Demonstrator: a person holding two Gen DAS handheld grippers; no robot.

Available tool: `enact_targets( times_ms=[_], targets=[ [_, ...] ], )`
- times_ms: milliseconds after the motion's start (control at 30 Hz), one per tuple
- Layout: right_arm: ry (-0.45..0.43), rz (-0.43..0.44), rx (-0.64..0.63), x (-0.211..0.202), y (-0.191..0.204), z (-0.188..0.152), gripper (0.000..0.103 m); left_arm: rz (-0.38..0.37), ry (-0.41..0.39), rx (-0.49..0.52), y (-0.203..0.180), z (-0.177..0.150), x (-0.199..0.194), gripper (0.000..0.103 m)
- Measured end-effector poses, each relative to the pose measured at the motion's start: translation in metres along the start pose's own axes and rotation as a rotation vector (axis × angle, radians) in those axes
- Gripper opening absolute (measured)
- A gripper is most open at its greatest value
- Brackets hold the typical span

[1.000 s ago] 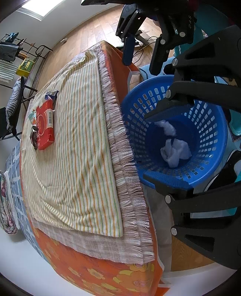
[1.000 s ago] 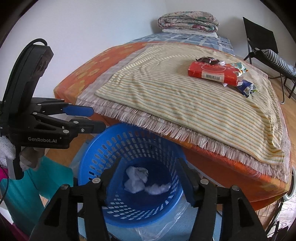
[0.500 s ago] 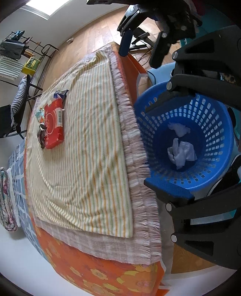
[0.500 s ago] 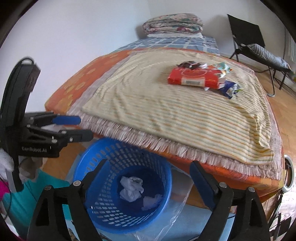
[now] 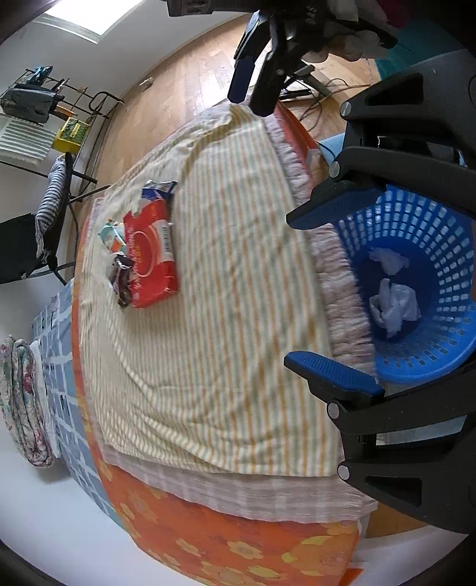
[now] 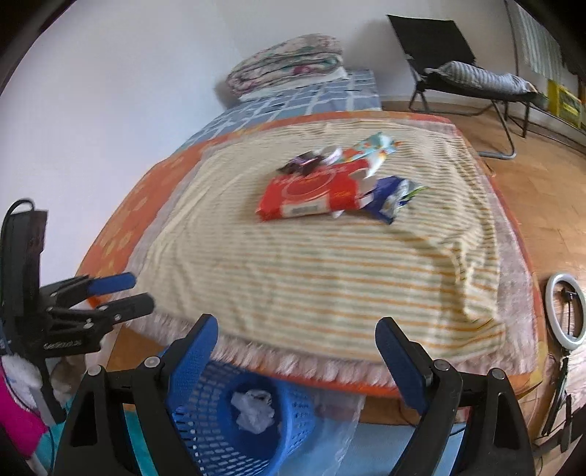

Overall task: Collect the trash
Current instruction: 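Move both tools back over the remaining trash on the bed, then grasp the red tissue box with the left tool while the right tool grasps the blue wrapper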

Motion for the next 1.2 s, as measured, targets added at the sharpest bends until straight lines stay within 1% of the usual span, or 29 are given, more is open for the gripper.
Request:
enact_targets(
  times_ms=[67, 100, 167, 333, 500, 567, 667, 733, 800, 833, 967, 1033, 1200],
  targets=[
    [0.0, -0.013, 0.016, 0.002, -0.011, 0.009, 0.09, -0.011, 0.004, 0.001, -0.004, 0.007, 0.004, 0.072],
    [-0.002, -0.021, 0.03, 0.003, -0.019, 0.016, 0.09, -0.015, 0.006, 0.005, -0.006, 0.01, 0.006, 0.075],
    [-0.007, -0.026, 0.055, 0.005, -0.03, 0.024, 0.089, -0.016, 0.001, 0.016, -0.01, 0.02, 0.011, 0.078],
    [-0.021, -0.03, 0.109, 0.011, -0.057, 0.053, 0.089, -0.005, -0.017, 0.029, -0.014, 0.048, 0.023, 0.078],
    [-0.025, -0.046, 0.132, 0.024, -0.077, 0.078, 0.088, -0.029, -0.045, 0.049, -0.024, 0.087, 0.04, 0.078],
    [-0.023, -0.056, 0.142, 0.03, -0.085, 0.084, 0.086, -0.039, -0.053, 0.071, -0.029, 0.099, 0.046, 0.078],
    [-0.017, -0.054, 0.165, 0.038, -0.096, 0.089, 0.085, -0.058, -0.057, 0.094, -0.036, 0.12, 0.064, 0.078],
    [-0.009, -0.051, 0.176, 0.046, -0.102, 0.093, 0.085, -0.093, -0.034, 0.074, -0.037, 0.133, 0.08, 0.078],
    [0.003, -0.055, 0.189, 0.052, -0.109, 0.094, 0.079, -0.106, -0.02, 0.045, -0.034, 0.142, 0.093, 0.078],
    [0.01, -0.052, 0.202, 0.055, -0.112, 0.094, 0.075, -0.126, -0.008, 0.026, -0.032, 0.149, 0.103, 0.078],
    [0.023, -0.028, 0.262, 0.068, -0.123, 0.097, 0.072, -0.145, 0.019, 0.004, -0.029, 0.167, 0.13, 0.078],
    [0.022, -0.023, 0.262, 0.072, -0.125, 0.101, 0.07, -0.156, 0.036, -0.006, -0.028, 0.174, 0.143, 0.078],
    [0.027, -0.023, 0.26, 0.083, -0.128, 0.106, 0.069, -0.209, 0.06, -0.022, -0.031, 0.186, 0.165, 0.078]
  ],
)
Point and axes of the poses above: each gripper's, at about its wrist camera, not at the fingertips, and x roughly the way its jaws point, y to its left, z to its top, the point moved 6 cm from there along x, roughly the way its jaws point, and after that the axes turned 5 degrees about -x, right-handed, at the moved point
